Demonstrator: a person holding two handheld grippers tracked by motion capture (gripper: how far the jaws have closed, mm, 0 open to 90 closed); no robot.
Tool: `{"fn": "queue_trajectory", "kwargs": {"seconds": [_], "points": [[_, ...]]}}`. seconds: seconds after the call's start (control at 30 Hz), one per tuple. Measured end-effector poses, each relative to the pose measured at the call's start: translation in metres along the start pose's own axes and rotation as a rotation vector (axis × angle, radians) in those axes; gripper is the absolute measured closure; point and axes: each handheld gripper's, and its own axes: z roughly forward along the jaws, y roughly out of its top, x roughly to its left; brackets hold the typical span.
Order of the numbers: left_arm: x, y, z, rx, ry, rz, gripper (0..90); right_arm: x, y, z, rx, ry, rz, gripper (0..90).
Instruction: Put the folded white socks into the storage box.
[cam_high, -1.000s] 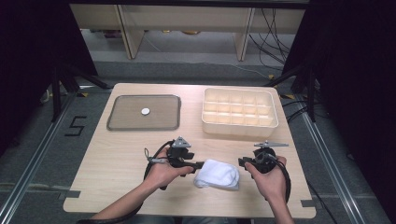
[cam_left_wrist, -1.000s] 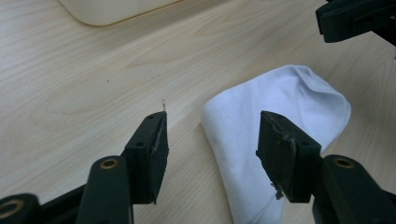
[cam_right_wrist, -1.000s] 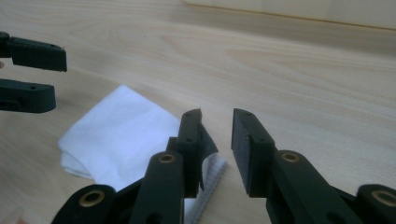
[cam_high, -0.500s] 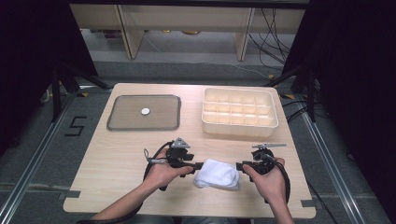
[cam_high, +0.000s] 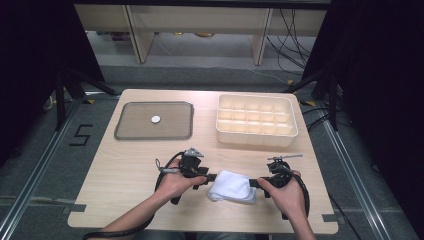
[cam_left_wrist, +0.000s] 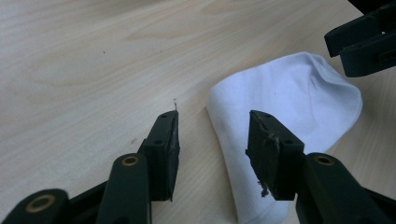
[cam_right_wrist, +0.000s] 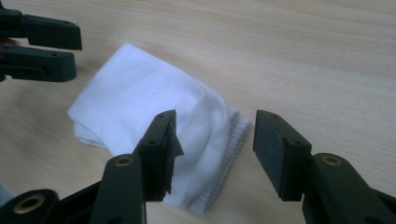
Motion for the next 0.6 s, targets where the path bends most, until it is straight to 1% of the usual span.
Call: {"fn": "queue_trajectory", "kwargs": {"seconds": [0.03,0.07,0.13,0.17,0.2,0.23,0.27,0.3,0.33,0.37,0.4,0.43,0.47,0.5,0.53,0.57,0.6], "points": [[0.000,-0.002,0.001,0.009,-0.013,-0.011,54.2,0.003,0.000,-0.001,-0.005,-0.004,0.007,48.9],[0.000,-0.002,0.001,0.009,-0.013,-0.011,54.3,0.003,0.000,-0.001,-0.005,-0.004,0.007,48.9],[-0.001,-0.004,0.003,0.021,-0.027,-0.027,54.9,0.006,0.000,0.001,0.005,0.010,0.005,48.3],[-0.002,-0.004,0.004,0.018,-0.025,-0.036,55.2,0.010,0.000,0.001,0.011,0.012,0.043,48.3],[-0.002,-0.004,0.005,0.026,-0.028,-0.036,55.4,0.008,0.000,0.003,0.017,0.009,-0.004,48.3],[-0.002,-0.004,0.005,0.026,-0.028,-0.036,55.6,0.008,0.000,0.003,0.017,0.009,-0.004,48.3],[-0.003,-0.004,0.006,0.033,-0.042,-0.044,55.6,0.008,0.001,0.006,0.025,0.004,-0.013,48.4],[-0.004,-0.004,0.007,0.053,-0.042,-0.044,57.0,0.010,0.001,0.011,0.053,0.003,0.006,51.2],[-0.004,-0.004,0.007,0.053,-0.042,-0.044,57.7,0.010,0.001,0.011,0.053,0.003,0.006,51.2],[-0.004,-0.003,0.008,0.063,-0.055,-0.046,57.7,0.010,0.001,0.013,0.055,-0.007,-0.005,53.4],[-0.004,-0.003,0.010,0.065,-0.059,-0.043,58.7,0.009,0.001,0.015,0.072,-0.016,-0.015,55.7],[-0.004,-0.003,0.011,0.064,-0.065,-0.040,59.4,0.009,0.000,0.017,0.076,-0.017,-0.016,57.8],[-0.005,-0.003,0.013,0.080,-0.054,-0.039,60.5,0.008,0.000,0.019,0.086,-0.015,-0.029,60.3],[-0.005,-0.003,0.013,0.080,-0.054,-0.039,61.0,0.008,0.000,0.019,0.086,-0.015,-0.029,60.3],[-0.006,-0.003,0.015,0.088,-0.048,-0.041,62.0,0.009,-0.001,0.022,0.090,-0.018,-0.007,61.5],[-0.007,-0.004,0.017,0.093,-0.056,-0.037,62.0,0.009,-0.001,0.022,0.090,-0.018,-0.007,61.5],[-0.008,-0.005,0.018,0.103,-0.059,-0.039,63.2,0.006,-0.002,0.023,0.087,-0.017,-0.018,61.9]]}}
